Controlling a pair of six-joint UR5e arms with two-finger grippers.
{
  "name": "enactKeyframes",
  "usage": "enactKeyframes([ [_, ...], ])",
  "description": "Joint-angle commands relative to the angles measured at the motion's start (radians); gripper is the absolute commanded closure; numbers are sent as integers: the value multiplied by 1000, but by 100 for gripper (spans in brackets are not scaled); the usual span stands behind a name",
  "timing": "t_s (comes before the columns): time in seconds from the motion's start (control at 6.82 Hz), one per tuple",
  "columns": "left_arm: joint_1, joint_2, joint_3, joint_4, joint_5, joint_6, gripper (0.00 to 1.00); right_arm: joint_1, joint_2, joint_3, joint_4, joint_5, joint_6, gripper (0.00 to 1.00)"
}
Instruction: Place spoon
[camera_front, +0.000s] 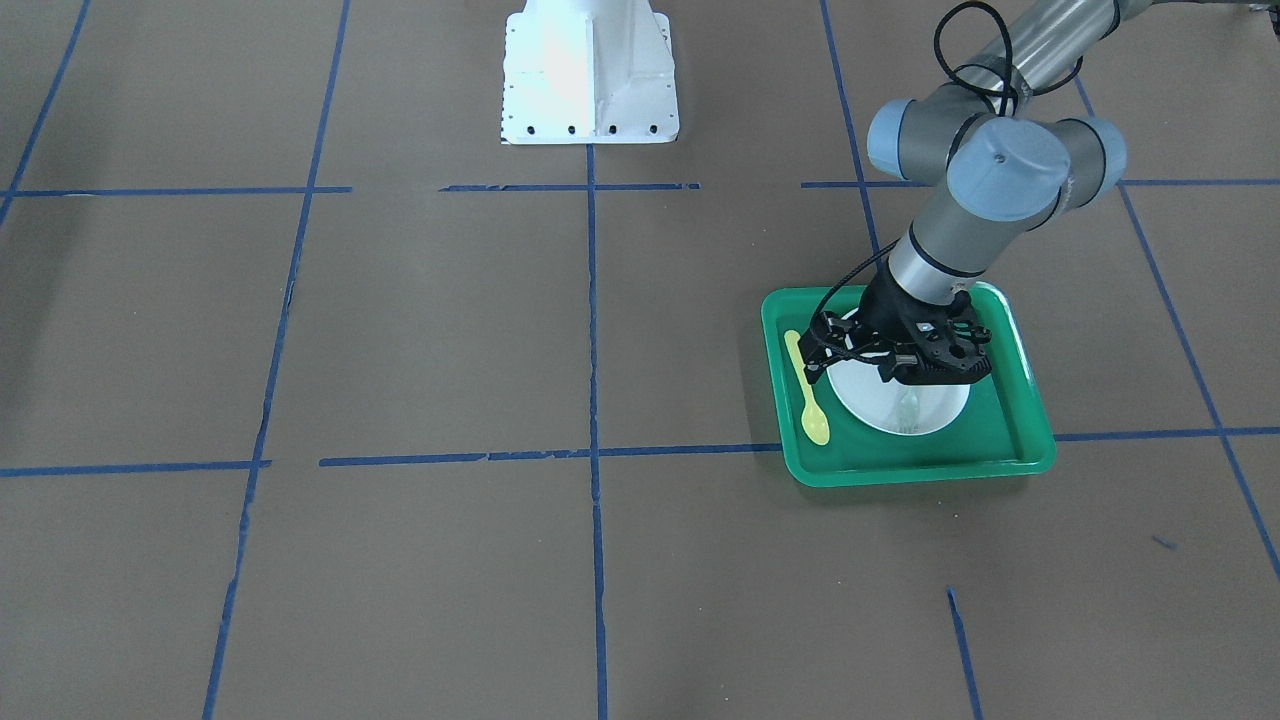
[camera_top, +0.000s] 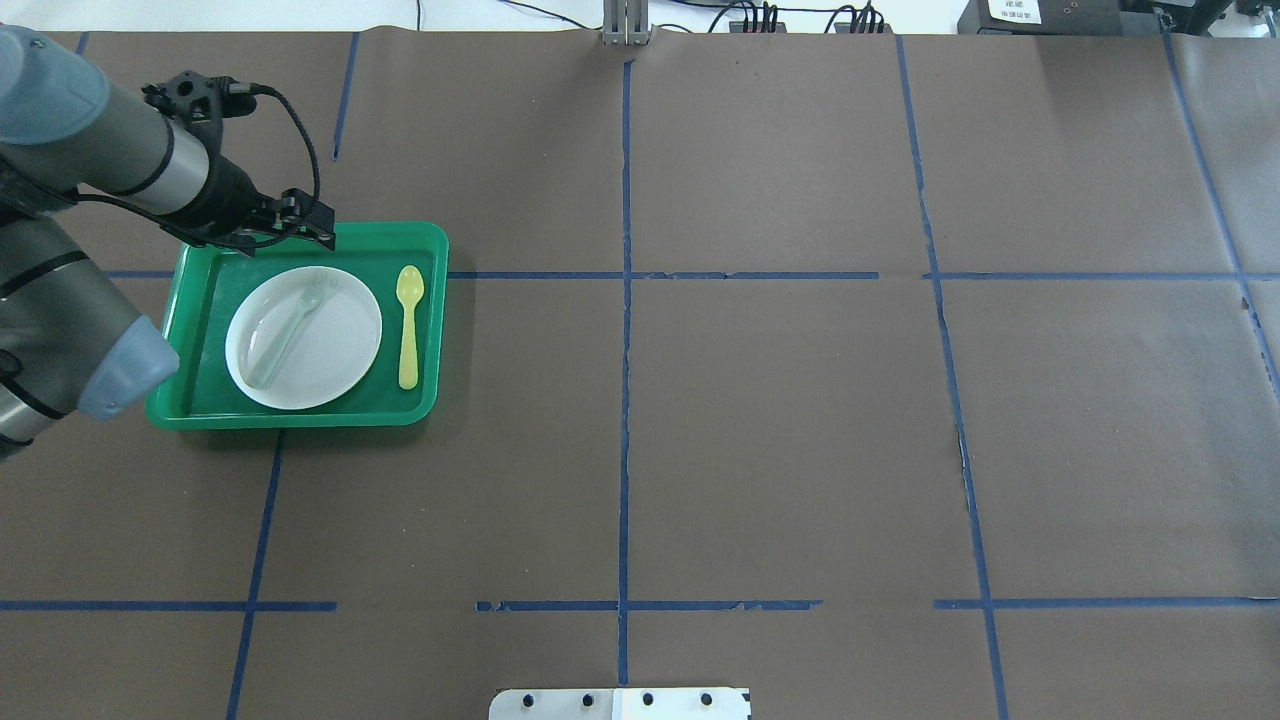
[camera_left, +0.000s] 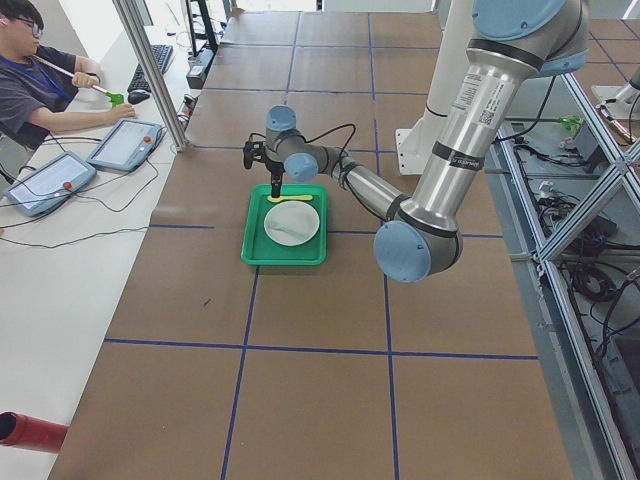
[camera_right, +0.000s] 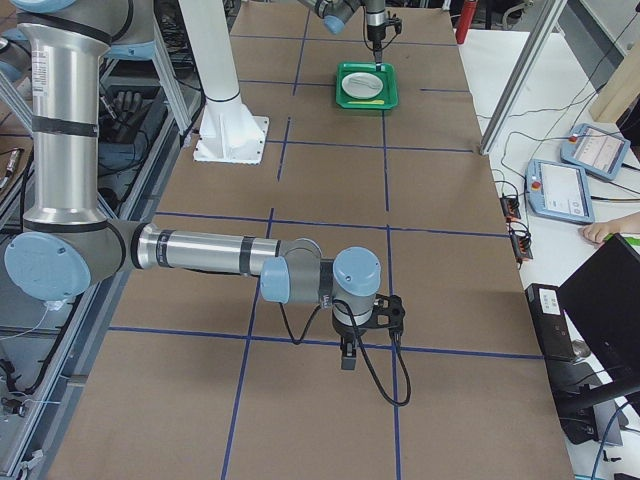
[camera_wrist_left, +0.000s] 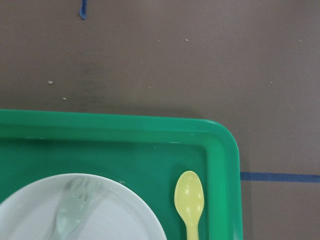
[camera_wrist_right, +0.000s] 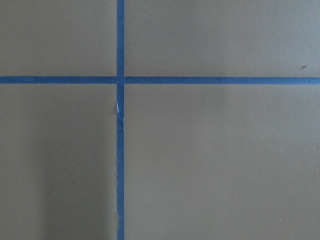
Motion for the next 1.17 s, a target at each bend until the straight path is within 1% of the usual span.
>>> enactKeyframes([
  [0.0,-140,105,-97,195,-27,326,0,0,0,0,-1,0,0,0],
  [0.15,-229,177,-114,225,-28,481,0,0,0,0,1,0,0,0],
  [0.29,-309,246,-107,248,-53,627,0,0,0,0,1,0,0,0],
  [0.44,-402,306,-93,278,-112,809,0,0,0,0,-1,0,0,0],
  [0.59,-485,352,-81,344,-163,853,0,0,0,0,1,0,0,0],
  [0.73,-542,360,-58,413,-183,867,0,0,2,-1,1,0,0,0],
  [0.88,-552,403,-61,411,-186,946,0,0,0,0,-1,0,0,0],
  [1.03,-596,409,-50,423,-186,1063,0,0,2,0,1,0,0,0],
])
